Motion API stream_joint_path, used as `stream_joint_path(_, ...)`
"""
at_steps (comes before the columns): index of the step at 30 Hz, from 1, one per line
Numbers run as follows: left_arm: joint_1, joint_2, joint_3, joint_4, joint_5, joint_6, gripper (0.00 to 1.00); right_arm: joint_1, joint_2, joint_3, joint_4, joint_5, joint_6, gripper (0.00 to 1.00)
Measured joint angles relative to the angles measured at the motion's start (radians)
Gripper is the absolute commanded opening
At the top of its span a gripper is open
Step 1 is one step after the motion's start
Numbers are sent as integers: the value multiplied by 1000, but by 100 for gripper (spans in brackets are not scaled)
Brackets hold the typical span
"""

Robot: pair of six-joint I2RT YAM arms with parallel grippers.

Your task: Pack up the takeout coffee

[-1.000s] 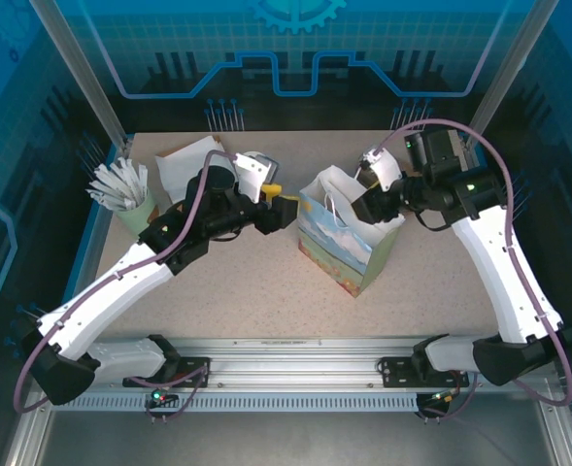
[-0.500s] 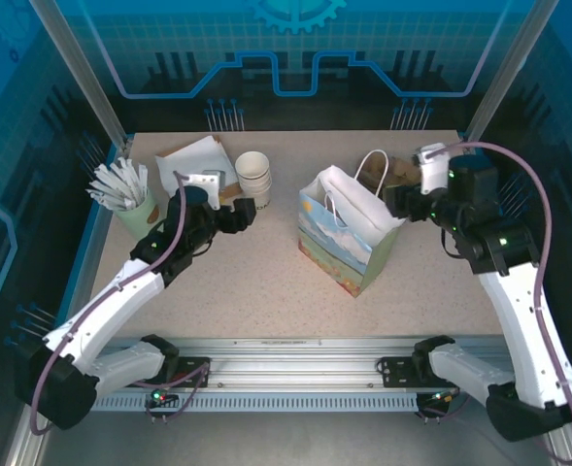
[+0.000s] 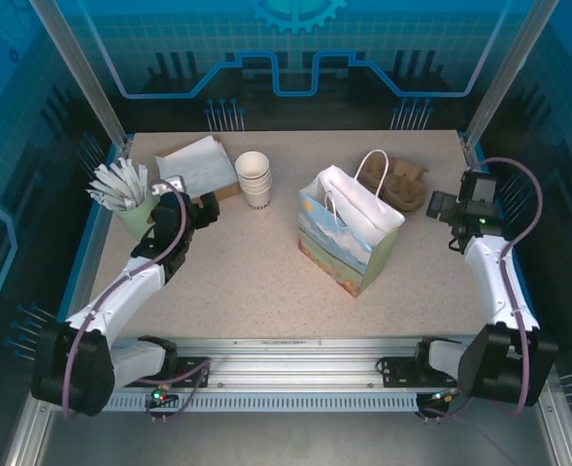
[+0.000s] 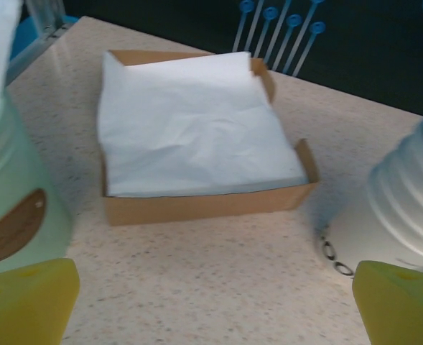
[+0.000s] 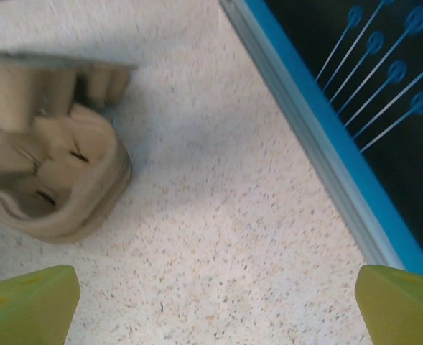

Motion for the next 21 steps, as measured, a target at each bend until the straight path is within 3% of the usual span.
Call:
stream_joint_path(9, 40, 26, -46, 72, 12, 66, 99, 58, 34, -241, 276, -15, 13, 100)
stream_joint_path(21, 60, 230, -117, 337, 101, 268, 99, 98, 35, -475, 733, -42, -21, 100)
